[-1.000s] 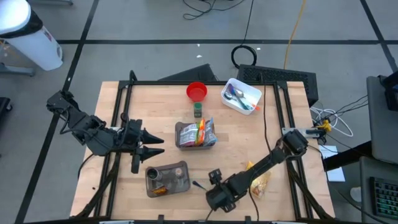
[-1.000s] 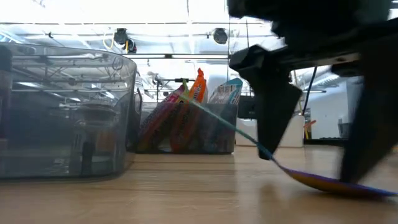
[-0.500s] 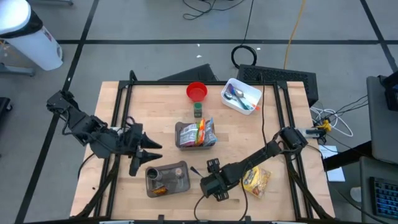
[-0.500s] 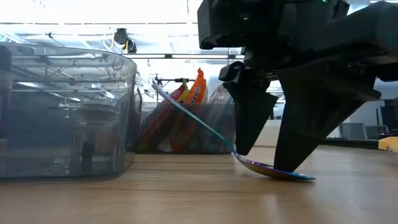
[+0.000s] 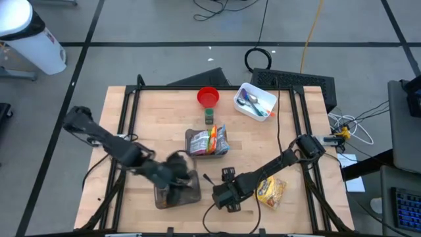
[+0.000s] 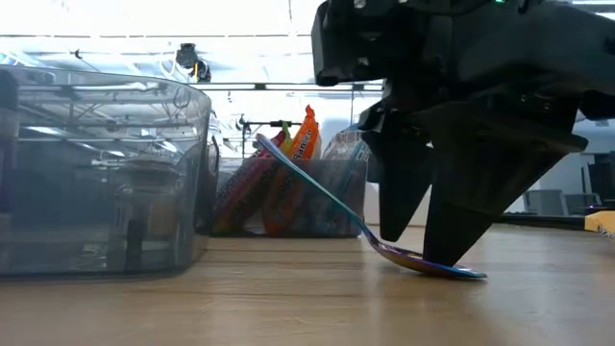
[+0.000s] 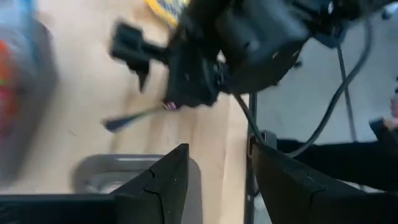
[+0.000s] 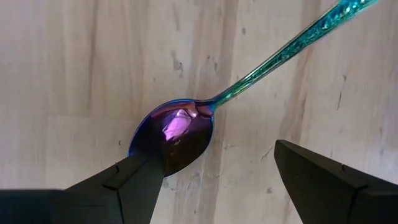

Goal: Pick & Place Food Item
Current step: Put the purple spoon into the white bin

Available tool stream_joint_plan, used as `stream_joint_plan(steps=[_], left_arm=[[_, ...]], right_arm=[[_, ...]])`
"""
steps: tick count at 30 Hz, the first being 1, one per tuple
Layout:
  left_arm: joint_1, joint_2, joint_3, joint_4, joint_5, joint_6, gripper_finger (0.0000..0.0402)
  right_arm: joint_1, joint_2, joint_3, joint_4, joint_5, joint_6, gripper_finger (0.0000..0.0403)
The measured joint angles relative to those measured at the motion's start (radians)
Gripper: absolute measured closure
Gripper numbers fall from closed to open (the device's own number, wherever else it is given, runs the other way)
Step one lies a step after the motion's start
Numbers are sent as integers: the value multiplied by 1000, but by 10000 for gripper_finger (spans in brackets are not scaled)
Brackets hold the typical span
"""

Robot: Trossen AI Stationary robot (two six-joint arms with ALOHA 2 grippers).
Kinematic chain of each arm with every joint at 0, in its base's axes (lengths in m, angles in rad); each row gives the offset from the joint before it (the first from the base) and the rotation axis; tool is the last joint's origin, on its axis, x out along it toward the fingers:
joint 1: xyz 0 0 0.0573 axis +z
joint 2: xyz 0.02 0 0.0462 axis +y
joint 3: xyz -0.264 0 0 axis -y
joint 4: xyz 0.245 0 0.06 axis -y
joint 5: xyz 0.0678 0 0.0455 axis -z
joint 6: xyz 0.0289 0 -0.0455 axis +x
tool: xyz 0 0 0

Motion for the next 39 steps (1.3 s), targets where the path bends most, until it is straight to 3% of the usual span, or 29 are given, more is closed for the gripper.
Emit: stream_joint_plan(steps=[4,10,15,23,31,39], left_arm=[[58,81,0,40,112,-31,220],[142,139,0,55,182,-56,220],[206,157,0,60,219,-78,220],[305,233,0,99,308,-191,220],[346,341,0,266,360,-305,220],[358,377,1,280,324,-348,220]], right_arm=[[23,-2,-67,13,7,102,110],[77,-42,-149,71,47,225,110],[106,-137,-244,142,128,294,110],[99,-287,-426,293,154,354,110],[93,-314,-480,377,156,295,110],[84,-313,-480,433,158,217,110]])
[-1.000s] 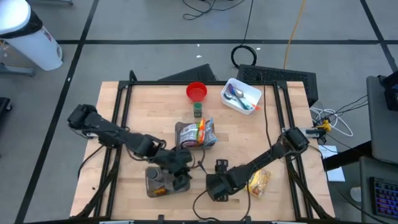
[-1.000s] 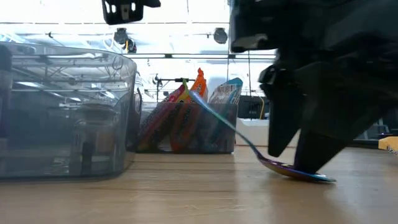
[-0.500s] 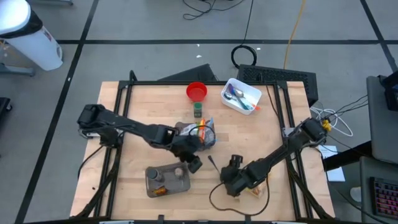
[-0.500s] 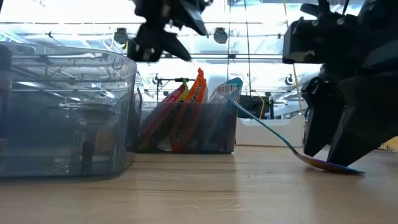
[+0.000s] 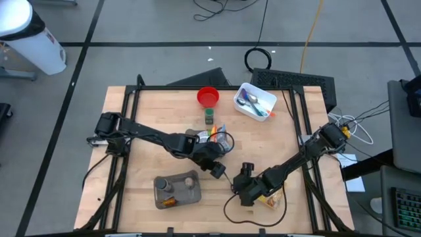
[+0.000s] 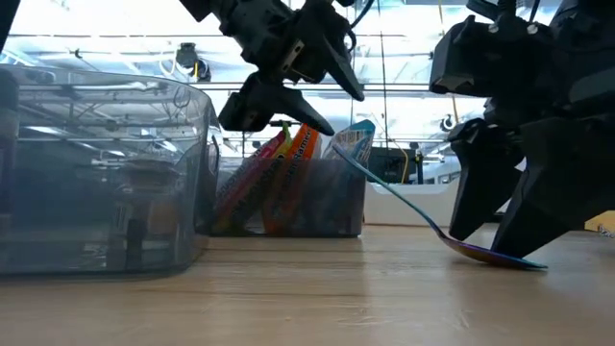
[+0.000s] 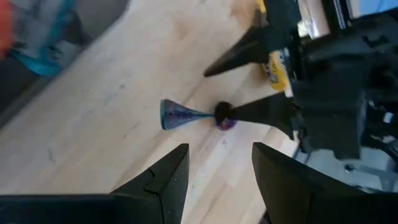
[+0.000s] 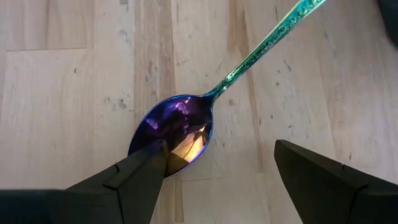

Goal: Pick & Place Food Item
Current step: Put the purple spoon into the white bin

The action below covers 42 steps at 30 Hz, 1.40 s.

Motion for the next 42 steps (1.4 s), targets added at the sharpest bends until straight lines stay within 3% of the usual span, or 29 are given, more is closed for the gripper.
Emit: stream_joint_plan(steps=[9,19,42], left_arm=[[2,-1,1,-98,-51,-19,220],[8,-2,1,-94,-116,13,220],[17,-2,1,-95,-90,29,220]], right_arm=[[-8,0,0,15,-3,-68,110],[-9,1,0,47,-2,-117,110],[-9,1,0,76,0,-133,110]])
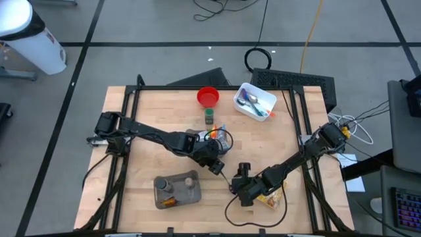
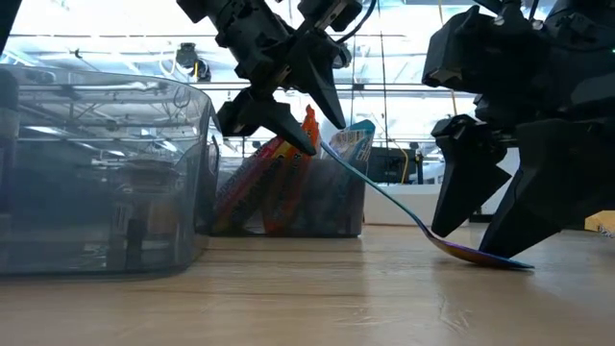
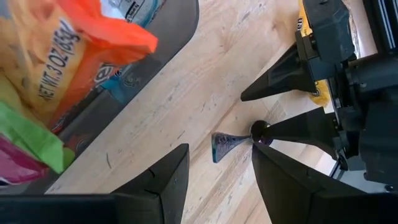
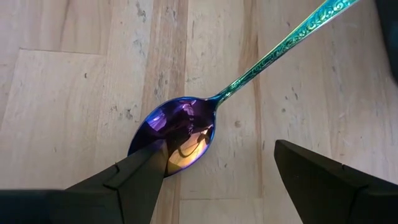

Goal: Pick & Place Food Item
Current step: Put the purple spoon into the white bin

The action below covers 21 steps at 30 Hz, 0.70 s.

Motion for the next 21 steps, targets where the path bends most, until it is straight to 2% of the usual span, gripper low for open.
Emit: stream_joint_plan(steps=[5,11,21], left_arm=[[0,17,0,12,9,-5,220],[0,73,1,72,107,-33,220],[6,71,1,78,96,-44,220]], right_arm=[[0,0,0,12,0,-23,110],[-8,0,0,20,-3,-27,110],[-10,0,0,22,-5,-36,110]])
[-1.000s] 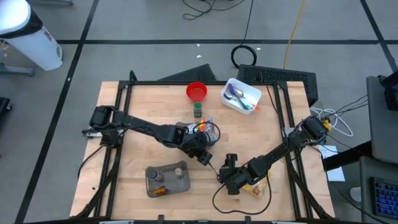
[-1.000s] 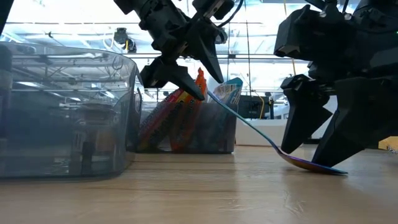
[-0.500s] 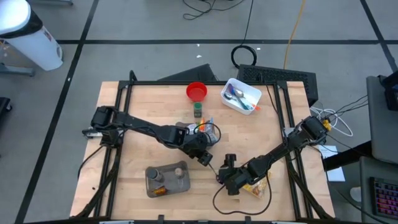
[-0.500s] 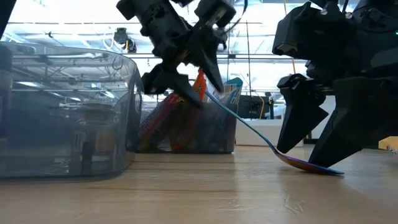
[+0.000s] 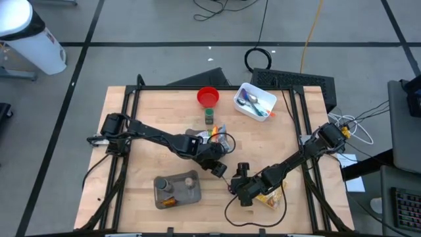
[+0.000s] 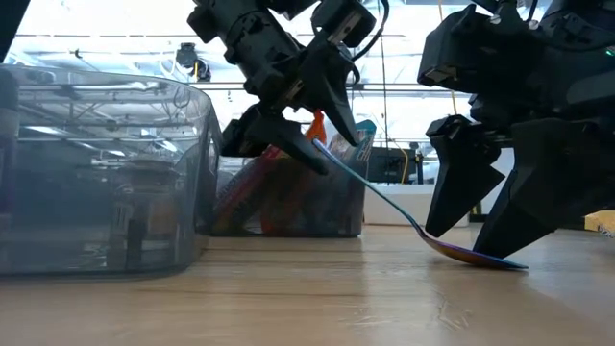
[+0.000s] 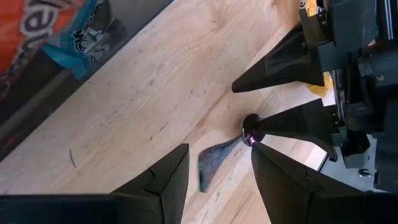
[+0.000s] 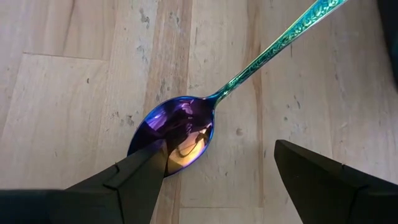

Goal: Pick & Place Food Item
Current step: Put the purple spoon into the white bin

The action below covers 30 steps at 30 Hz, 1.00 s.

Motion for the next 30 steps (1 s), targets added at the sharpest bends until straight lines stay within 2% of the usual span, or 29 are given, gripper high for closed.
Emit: stream_joint_plan(steps=[6,19,26,30], left_arm=[[0,0,0,-1,0,0,240],[1,-2,-2,40,12,8,387],[2,-3,-2,66,31,15,391],[-7,-12,-2,78,47,17,393]], right_arm=[[0,0,0,0,1,-1,110],[0,-1,0,0,1,-5,110],[0,-2,0,1,-3,-2,110],[0,-23,0,6,-48,6,110]])
